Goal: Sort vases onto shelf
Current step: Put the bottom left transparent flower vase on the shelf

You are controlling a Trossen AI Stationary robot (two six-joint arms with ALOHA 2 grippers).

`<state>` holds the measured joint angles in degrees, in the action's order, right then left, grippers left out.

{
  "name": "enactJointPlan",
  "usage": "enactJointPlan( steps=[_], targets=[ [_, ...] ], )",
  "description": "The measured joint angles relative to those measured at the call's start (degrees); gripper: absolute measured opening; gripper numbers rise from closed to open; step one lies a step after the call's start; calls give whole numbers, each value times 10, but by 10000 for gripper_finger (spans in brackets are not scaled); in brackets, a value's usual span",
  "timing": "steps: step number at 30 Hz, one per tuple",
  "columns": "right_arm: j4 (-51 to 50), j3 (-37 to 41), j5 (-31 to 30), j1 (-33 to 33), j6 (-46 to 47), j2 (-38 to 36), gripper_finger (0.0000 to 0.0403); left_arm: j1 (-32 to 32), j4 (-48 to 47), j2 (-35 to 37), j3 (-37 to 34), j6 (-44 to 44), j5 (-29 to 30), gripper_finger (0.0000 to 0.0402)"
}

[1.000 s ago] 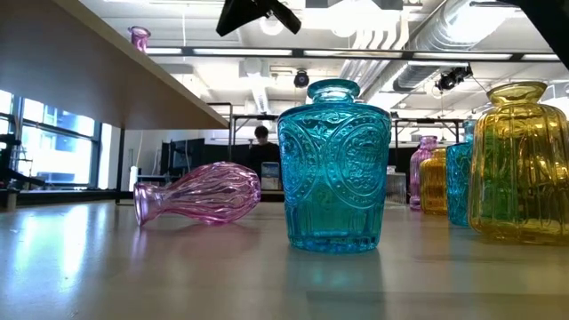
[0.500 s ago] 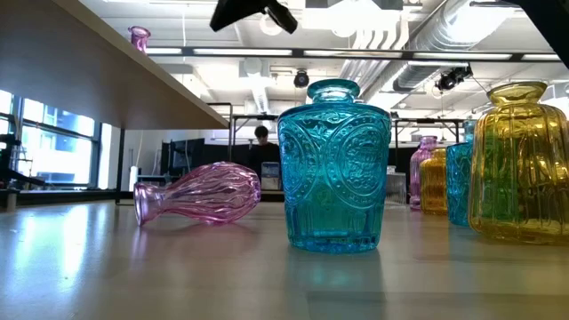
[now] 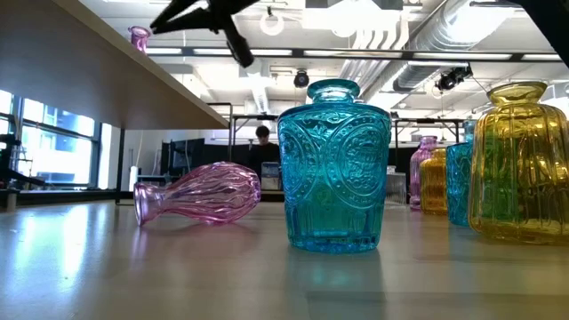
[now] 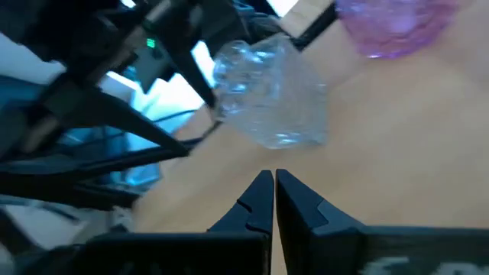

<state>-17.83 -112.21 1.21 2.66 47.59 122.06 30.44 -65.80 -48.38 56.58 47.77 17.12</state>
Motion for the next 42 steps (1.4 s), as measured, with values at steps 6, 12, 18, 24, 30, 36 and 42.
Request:
enactJointPlan(
  steps=[6, 12, 18, 24, 30, 36, 42],
  targets=[
    [75, -4, 41, 0, 10, 22, 0, 0, 1, 0, 0, 0, 1, 170],
    [67, -44, 23, 1, -1, 60, 0, 0, 1, 0, 0, 6, 1, 170],
    [49, -60, 25, -3, -11, 58, 0, 0, 1, 0, 0, 6, 3, 170],
    [56, -60, 31, -4, -1, 70, 0, 0, 1, 0, 0, 2, 15, 170],
    [56, -59, 19, -2, -3, 74, 0, 0, 2, 0, 0, 2, 16, 170],
    [60, -59, 9, -8, -12, 76, 0, 0, 17, 0, 0, 2, 16, 170],
    [79, -59, 9, -9, -12, 86, 0, 0, 30, 0, 0, 1, 17, 170]
  ],
)
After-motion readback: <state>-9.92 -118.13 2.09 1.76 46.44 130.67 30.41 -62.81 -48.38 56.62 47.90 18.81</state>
